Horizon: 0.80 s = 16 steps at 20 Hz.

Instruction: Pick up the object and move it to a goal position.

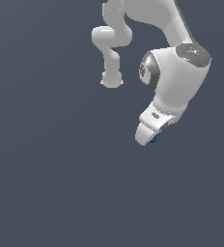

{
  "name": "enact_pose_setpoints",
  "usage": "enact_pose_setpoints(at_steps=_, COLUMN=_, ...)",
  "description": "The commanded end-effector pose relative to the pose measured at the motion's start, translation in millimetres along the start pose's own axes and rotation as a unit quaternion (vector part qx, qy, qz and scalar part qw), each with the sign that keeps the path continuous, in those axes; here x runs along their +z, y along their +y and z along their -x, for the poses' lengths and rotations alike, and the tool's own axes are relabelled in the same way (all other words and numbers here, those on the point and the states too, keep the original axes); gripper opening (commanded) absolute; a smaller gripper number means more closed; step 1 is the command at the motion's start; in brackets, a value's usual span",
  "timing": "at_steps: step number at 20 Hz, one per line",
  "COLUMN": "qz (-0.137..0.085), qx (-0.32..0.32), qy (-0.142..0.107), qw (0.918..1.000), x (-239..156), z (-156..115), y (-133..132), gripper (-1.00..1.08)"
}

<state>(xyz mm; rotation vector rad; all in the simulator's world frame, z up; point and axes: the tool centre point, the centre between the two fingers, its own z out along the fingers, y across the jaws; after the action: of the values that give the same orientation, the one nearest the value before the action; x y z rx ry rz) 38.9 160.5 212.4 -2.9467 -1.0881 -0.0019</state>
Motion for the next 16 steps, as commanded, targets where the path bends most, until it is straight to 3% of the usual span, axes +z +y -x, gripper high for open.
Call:
enact_pose_setpoints(at_steps=1, qz=0.000, qx=0.001, qy=-0.001, qw=1.0000, x=-11, z=-10, y=-3, gripper=-1.00)
enact_pose_setpoints(at_steps=16, qz=0.000, qx=0.001, qy=-0.001, qw=1.0000, x=-30, z=-31, y=-9, gripper=-1.00)
